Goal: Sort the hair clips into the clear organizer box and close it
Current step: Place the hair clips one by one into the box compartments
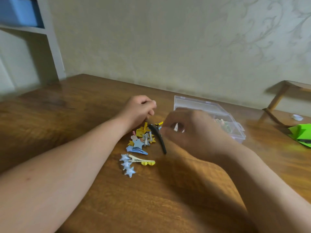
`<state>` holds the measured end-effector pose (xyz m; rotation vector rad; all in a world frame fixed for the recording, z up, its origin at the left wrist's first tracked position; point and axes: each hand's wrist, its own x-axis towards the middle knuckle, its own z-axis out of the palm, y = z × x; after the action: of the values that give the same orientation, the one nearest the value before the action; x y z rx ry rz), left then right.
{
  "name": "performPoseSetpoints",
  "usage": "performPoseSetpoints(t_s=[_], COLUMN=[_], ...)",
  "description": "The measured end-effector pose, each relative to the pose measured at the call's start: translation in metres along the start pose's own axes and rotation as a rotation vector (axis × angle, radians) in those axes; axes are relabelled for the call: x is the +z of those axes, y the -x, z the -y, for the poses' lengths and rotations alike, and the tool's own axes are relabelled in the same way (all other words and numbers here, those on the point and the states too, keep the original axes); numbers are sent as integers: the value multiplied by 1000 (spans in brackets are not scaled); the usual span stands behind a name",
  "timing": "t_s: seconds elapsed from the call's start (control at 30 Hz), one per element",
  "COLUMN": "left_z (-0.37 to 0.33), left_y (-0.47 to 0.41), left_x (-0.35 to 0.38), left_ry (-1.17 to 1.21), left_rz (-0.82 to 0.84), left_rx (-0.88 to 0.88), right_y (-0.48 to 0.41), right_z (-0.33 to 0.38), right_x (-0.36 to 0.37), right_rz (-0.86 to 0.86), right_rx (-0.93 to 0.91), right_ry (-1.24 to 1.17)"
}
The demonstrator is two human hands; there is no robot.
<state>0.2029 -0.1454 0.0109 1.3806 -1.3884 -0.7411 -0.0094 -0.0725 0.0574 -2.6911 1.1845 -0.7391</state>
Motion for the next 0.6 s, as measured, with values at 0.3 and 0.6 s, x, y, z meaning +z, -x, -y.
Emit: performPoseSetpoints(t_s=[0.3, 0.6], left_z=[6, 3], left_y=[-4, -3], left_x=[1, 2], left_ry=[-21, -19], left_rz=[2, 5], left_rx=[28, 23], right_y=[4, 3], right_z=[26, 11], right_x=[21, 3], right_rz=[328, 178], right_rx=[-126, 37], right_ry=[14, 3])
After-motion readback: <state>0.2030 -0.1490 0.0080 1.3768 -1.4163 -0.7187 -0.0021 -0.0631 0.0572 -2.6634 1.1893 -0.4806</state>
